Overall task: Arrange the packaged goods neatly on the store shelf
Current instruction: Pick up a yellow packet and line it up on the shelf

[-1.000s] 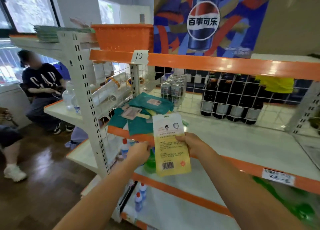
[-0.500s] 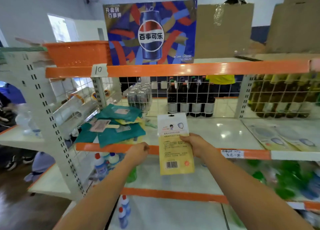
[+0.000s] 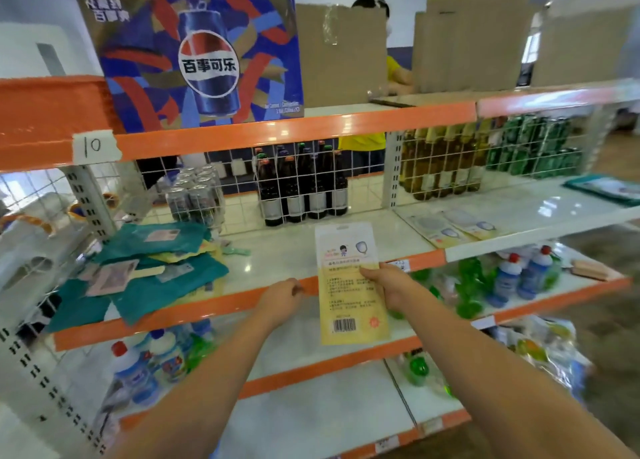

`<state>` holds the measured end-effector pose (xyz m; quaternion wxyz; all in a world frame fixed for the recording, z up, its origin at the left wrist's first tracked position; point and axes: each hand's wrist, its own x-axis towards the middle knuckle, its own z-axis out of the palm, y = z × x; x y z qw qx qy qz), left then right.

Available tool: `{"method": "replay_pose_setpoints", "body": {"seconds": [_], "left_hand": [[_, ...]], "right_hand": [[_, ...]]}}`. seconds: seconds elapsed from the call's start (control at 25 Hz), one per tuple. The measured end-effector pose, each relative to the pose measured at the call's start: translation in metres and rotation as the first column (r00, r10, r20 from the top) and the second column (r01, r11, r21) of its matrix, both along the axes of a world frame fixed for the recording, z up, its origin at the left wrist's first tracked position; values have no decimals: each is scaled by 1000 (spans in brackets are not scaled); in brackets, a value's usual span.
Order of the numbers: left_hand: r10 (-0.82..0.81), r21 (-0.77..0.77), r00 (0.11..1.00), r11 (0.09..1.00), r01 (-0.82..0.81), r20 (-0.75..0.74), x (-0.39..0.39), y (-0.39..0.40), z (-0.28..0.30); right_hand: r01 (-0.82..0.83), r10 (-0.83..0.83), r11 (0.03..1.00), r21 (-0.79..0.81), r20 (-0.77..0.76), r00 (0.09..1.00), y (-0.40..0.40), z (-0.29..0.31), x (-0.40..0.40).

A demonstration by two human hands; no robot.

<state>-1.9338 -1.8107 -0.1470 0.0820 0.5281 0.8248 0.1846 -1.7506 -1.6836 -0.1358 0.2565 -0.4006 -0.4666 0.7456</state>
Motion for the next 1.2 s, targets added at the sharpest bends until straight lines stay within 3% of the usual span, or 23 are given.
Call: {"method": "replay_pose_setpoints", "body": {"seconds": [0.4,0.92,1.2], "left_hand": [[-251,98,961,966,240,113,79,28,-33],[-437,81,885,899,430,159,180,50,-32],[-476,5,838,870,492,266,218,57,-55]], "right_hand": [[309,-311,950,33,56,949,-37,-39,96],[493,-493,870,11,42,869,-34,-33,194],[583,-581,812,-12,81,810,-42,-55,228]]}}
